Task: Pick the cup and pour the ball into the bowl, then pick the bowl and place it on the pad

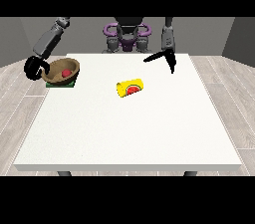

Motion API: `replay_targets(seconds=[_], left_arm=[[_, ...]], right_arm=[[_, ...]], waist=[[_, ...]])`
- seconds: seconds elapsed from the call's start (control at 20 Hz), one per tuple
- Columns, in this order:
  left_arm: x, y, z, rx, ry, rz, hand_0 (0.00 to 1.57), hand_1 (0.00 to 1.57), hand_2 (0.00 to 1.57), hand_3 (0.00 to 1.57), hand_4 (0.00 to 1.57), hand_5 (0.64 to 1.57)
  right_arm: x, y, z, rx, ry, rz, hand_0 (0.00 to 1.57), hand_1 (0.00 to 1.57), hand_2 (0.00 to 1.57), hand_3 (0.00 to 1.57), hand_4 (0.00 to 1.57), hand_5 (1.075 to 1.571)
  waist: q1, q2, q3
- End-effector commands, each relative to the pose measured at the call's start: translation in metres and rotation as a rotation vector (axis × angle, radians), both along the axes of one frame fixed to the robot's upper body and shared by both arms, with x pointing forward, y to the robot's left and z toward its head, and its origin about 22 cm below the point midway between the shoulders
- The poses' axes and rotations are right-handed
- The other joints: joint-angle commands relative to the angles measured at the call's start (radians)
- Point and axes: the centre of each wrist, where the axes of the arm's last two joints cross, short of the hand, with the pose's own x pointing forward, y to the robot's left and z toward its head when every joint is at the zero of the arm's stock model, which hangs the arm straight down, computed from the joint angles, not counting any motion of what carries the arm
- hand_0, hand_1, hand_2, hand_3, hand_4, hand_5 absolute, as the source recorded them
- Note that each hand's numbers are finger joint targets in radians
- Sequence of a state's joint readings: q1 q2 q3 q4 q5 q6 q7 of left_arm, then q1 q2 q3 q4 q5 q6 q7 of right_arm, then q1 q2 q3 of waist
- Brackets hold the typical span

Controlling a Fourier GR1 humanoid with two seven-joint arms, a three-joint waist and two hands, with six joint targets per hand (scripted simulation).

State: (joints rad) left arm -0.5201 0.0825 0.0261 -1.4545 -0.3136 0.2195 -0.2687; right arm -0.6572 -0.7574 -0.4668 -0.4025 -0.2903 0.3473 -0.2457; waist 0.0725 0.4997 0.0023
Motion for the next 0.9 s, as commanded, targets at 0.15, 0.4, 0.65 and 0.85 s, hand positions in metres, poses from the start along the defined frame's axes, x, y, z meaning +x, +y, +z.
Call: replay_targets(seconds=[0.15,0.4,0.65,0.85], left_arm=[[-0.022,-0.016,0.012,-0.011,0.003,-0.004,0.00,0.00,0.00,0.00,0.00,1.563],[-0.027,-0.001,-0.002,-0.029,0.081,-0.022,0.00,0.00,0.00,0.00,0.00,1.566],[-0.022,0.009,0.018,-0.028,0.058,-0.021,0.00,0.00,0.00,0.00,0.00,1.566],[-0.025,0.007,0.030,-0.037,-0.003,-0.024,0.00,0.00,0.00,0.00,0.00,1.567]], right_arm=[[0.002,-0.008,0.014,0.027,-0.010,0.002,1.57,1.57,1.57,0.21,1.01,1.571],[-0.006,-0.009,-0.004,0.088,0.052,-0.016,1.57,1.57,1.57,0.00,0.71,1.569],[-0.007,-0.007,-0.010,0.044,0.127,0.012,1.57,1.57,1.57,1.04,0.73,1.570],[-0.001,-0.006,0.001,0.008,0.086,0.024,1.57,1.57,1.57,1.01,0.69,1.567]], waist=[[-0.018,-0.005,0.0000],[-0.010,-0.081,-0.0013],[-0.005,-0.064,-0.0011],[-0.009,-0.011,-0.0006]])
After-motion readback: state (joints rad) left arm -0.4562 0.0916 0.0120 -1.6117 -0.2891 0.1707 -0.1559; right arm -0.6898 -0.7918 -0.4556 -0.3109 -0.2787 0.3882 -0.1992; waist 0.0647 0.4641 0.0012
